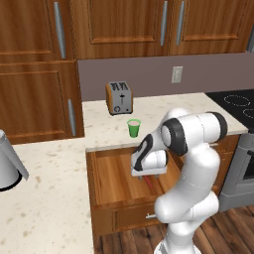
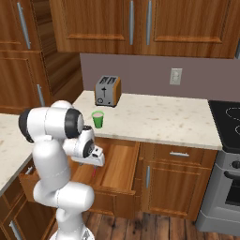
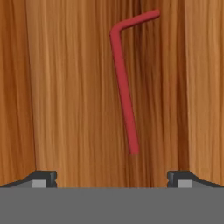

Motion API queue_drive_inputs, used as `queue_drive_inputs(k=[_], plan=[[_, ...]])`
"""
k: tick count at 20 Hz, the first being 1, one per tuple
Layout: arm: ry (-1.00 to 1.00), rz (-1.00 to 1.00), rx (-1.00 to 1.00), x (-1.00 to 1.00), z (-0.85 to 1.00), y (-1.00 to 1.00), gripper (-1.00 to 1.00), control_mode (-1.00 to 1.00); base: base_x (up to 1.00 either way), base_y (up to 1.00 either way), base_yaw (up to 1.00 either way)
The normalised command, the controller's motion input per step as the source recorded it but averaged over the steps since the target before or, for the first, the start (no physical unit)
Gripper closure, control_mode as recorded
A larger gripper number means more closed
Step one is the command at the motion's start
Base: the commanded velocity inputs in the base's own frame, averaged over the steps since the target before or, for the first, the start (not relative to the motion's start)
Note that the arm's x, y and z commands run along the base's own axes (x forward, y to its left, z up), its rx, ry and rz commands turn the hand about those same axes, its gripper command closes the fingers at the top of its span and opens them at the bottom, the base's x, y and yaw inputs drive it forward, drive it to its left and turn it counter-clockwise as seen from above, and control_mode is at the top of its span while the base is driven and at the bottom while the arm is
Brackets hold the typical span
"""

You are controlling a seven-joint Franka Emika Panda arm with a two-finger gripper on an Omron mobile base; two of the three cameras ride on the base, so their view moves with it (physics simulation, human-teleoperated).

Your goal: Pick up the straw from the left drawer and put it inside the smoothie cup.

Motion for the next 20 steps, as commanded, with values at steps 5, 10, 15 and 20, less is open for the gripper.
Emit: queue_drive_inputs(k=[5, 10, 15, 20], plan=[[0.00, 0.00, 0.00, 0.24, -0.37, -0.08, -1.00, -1.00, 0.00, 0.00, 0.00], [-0.02, 0.00, 0.00, 0.22, -0.30, -0.04, -1.00, -1.00, 0.00, 0.00, 0.00], [-0.06, 0.00, 0.00, 0.19, -0.24, 0.00, -1.00, -1.00, 0.00, 0.00, 0.00], [-0.06, 0.00, 0.00, 0.19, -0.25, 0.00, -1.00, -1.00, 0.00, 0.00, 0.00]])
